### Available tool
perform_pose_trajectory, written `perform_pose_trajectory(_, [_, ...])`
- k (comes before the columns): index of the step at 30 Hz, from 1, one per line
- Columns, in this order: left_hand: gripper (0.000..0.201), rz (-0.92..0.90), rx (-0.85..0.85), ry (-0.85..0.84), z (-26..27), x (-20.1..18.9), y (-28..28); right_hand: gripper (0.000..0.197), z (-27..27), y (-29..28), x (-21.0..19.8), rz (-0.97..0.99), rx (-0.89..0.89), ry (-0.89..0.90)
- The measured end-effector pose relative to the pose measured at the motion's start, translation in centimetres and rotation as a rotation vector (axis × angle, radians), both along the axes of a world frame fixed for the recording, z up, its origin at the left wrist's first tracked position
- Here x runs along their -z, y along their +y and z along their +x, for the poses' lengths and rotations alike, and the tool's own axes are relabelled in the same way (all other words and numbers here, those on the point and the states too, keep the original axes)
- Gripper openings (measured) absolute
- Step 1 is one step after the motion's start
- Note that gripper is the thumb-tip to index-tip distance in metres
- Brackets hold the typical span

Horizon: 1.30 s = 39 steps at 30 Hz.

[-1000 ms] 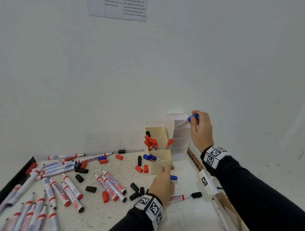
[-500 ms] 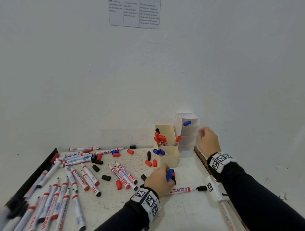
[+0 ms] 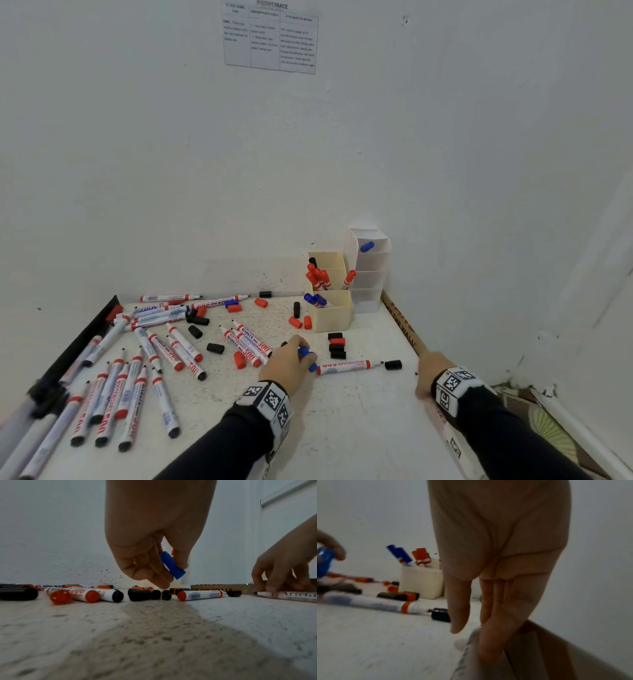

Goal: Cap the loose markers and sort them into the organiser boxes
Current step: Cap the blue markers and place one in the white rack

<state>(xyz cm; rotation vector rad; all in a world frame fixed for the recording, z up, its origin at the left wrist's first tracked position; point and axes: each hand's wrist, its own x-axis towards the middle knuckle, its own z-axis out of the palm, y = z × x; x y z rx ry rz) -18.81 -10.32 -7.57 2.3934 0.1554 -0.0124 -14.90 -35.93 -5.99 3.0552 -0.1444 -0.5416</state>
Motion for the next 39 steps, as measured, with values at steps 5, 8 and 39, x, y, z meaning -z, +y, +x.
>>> perform_pose_trajectory(5, [0.018, -0.142, -0.047, -0.075, -0.8, -0.5, 0.6, 0.017, -0.3, 1.4, 0.0, 0.273, -0.026, -0.138])
perform_pose_trajectory(8, [0.014, -0.259, -0.105, -0.124, -1.1, -0.7, 0.9, 0.022, -0.7, 3.3, -1.2, 0.483, -0.18, -0.212])
perform_pose_trajectory(39, [0.019, -0.202, 0.22, 0.048, -3.9, -2.0, 3.4, 0.019, -4.4, 12.4, -0.6, 0.745, -0.632, -0.155])
